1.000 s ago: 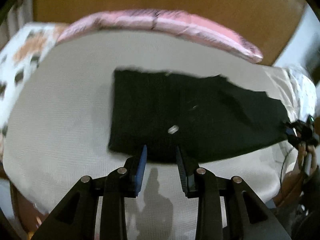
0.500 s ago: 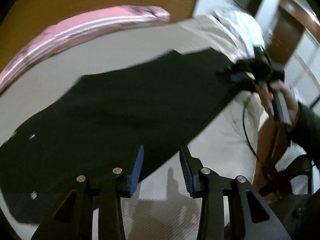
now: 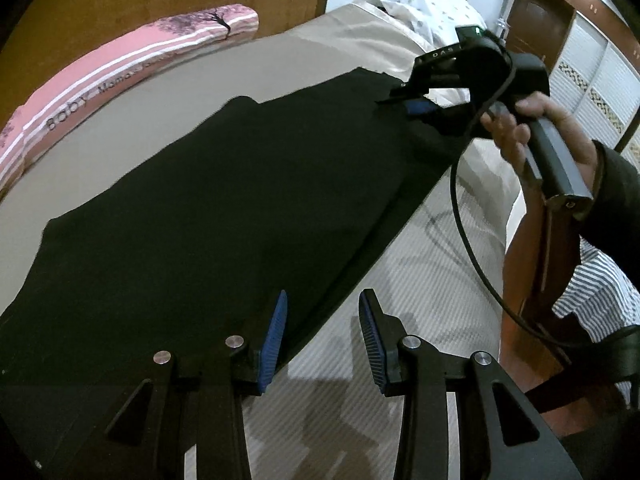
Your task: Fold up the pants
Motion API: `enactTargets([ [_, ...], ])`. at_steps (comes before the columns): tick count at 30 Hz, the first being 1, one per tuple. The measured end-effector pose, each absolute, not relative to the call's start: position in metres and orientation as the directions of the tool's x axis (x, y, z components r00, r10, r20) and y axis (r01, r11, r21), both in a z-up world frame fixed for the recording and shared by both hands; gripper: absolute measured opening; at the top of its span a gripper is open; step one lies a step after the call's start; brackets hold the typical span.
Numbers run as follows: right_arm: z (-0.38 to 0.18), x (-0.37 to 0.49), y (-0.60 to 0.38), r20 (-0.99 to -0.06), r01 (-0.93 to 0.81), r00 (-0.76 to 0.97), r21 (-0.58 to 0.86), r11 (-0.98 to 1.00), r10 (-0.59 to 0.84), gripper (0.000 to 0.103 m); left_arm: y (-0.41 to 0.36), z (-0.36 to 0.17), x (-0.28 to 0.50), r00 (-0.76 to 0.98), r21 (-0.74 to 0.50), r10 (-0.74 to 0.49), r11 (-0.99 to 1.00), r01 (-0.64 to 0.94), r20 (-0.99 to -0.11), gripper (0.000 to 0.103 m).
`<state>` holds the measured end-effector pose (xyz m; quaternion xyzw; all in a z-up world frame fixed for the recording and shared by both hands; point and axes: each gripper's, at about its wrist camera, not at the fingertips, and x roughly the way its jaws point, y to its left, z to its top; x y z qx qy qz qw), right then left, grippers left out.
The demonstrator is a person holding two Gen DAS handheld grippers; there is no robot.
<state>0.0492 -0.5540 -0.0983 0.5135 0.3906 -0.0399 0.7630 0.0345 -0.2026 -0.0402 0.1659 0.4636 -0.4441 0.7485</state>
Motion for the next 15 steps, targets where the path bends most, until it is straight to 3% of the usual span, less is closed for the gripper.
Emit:
enactTargets([
  [8, -0.083, 0.052, -0.552, -0.618, 0.407, 0.703, 0.755, 0.514, 0.351, 0.008, -0.228, -0.053, 0.038, 0.210, -0.112, -0.472, 0.565, 0.817, -0.856, 0.038],
  [9, -0.084, 0.052, -0.553, -0.612, 0.404, 0.706, 0.761, 0.507, 0.356, 0.008, -0.231, -0.056, 0.040, 0.211, -0.109, -0.464, 0.571, 0.813, -0.860, 0.033],
  [10, -0.085, 0.052, -0.554, -0.604, 0.401, 0.711, 0.769, 0.497, 0.361, 0.009, -0.234, -0.059, 0.042, 0.209, -0.106, -0.457, 0.572, 0.813, -0.865, 0.021],
  [15, -0.090, 0.055, -0.562, -0.605, 0.416, 0.715, 0.771, 0.482, 0.352, 0.012, -0.234, -0.059, 0.050, 0.201, -0.128, -0.464, 0.584, 0.802, -0.863, 0.011],
])
